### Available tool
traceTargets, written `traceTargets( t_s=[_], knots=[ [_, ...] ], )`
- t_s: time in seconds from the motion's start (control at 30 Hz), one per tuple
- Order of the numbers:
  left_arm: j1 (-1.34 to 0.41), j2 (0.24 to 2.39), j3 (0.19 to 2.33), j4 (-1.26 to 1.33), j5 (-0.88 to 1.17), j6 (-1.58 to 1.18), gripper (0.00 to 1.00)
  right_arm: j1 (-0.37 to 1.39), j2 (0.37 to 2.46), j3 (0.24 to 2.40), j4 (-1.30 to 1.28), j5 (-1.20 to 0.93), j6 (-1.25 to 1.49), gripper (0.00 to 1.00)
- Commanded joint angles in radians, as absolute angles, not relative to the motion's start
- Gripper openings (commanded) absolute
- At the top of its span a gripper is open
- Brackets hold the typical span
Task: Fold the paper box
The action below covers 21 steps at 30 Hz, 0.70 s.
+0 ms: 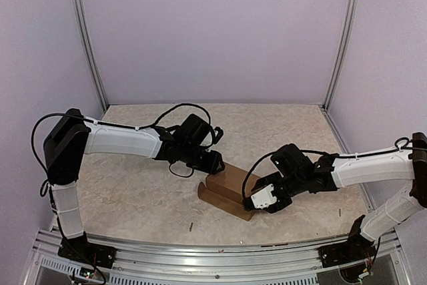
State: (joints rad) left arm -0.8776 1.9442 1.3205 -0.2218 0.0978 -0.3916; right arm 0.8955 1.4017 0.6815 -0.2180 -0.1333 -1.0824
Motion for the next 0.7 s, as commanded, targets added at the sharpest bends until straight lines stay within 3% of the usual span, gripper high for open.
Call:
traceTargets(
  t_s=[0.0,0.43,0.67],
  knots=[
    [-0.873,1.935,1.298,-0.193,0.095,-0.373,0.38,0.914,1.414,0.672,-0.205,-0.12,-1.054,0.59],
    [-1.014,1.54,0.799,0.081,-0.308,-0.436,0.48,0.915,1.431,0.691,-0.214,-0.114,-1.005,0.54],
    [-0.993,1.55,0.803,0.068,-0.329,-0.526,0.54,0.914,1.42,0.696,-0.21,-0.113,-1.011,0.57]
  ],
)
